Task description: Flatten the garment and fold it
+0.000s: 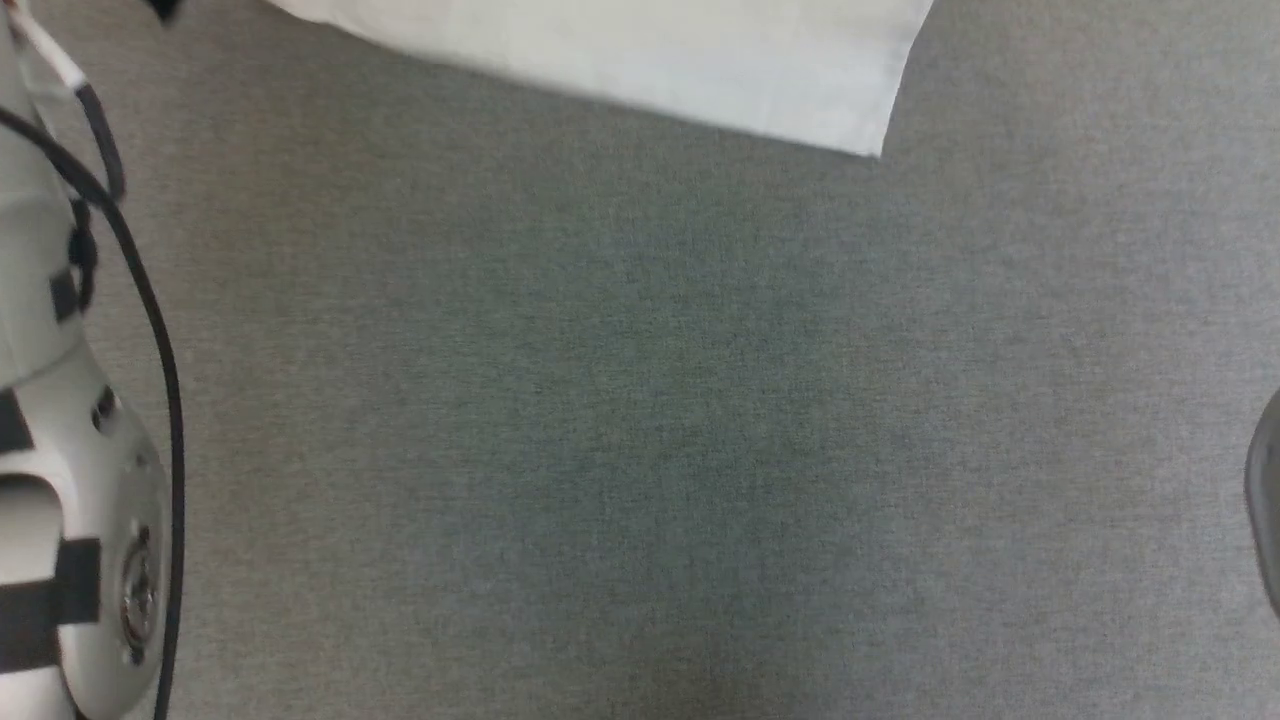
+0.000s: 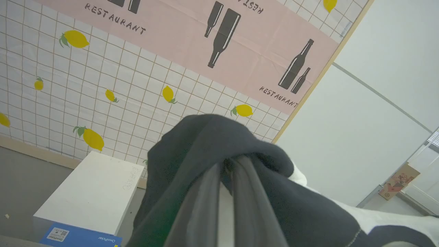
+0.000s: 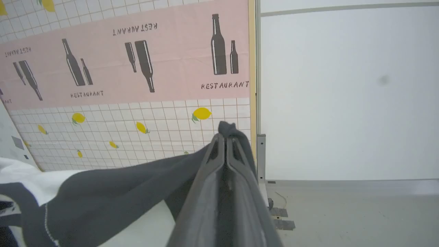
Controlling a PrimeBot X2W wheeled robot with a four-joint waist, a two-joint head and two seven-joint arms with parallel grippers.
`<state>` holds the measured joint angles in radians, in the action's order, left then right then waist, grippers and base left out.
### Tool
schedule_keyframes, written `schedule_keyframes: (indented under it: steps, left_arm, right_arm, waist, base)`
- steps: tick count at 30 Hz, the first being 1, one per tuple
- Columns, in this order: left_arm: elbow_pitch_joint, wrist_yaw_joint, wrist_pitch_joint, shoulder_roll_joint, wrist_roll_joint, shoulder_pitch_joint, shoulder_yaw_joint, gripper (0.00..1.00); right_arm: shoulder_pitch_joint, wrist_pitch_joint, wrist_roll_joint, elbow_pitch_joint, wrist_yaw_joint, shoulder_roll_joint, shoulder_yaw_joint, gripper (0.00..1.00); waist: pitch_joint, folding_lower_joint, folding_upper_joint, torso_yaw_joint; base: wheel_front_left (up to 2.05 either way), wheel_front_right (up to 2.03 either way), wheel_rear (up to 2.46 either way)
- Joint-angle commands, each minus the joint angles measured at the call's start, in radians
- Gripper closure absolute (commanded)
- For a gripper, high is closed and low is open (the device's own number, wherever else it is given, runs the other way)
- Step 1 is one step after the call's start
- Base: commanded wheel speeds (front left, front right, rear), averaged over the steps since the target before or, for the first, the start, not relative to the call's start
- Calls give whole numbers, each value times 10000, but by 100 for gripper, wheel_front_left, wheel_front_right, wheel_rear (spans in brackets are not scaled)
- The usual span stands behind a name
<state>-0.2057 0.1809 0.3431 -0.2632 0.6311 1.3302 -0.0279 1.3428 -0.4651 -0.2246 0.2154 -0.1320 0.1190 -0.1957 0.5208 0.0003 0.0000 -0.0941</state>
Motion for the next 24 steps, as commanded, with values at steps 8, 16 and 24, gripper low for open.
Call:
schedule_keyframes:
  steps: [8,16,24]
  left_arm:
    - [-728,84,-1380,302,33,1605,444,100]
    - [-1974,-634,-197,291,448,-323,-163,100]
    - [-1919,-1552,2012,-181,875,-3994,-1179,100]
  right_arm:
    - [2011,1858,313,1169,13,-351,-645,100]
    - [290,1377,-399,2065,13,-225,407,100]
    - [-3414,183,-1586,1300,13,669,2104,100]
  waist:
    - [1092,-3,0,-437]
    - [799,-3,0,-234]
    - [-549,-3,0,11]
  base:
    - [0,0,0]
    - [0,0,0]
    - [0,0,0]
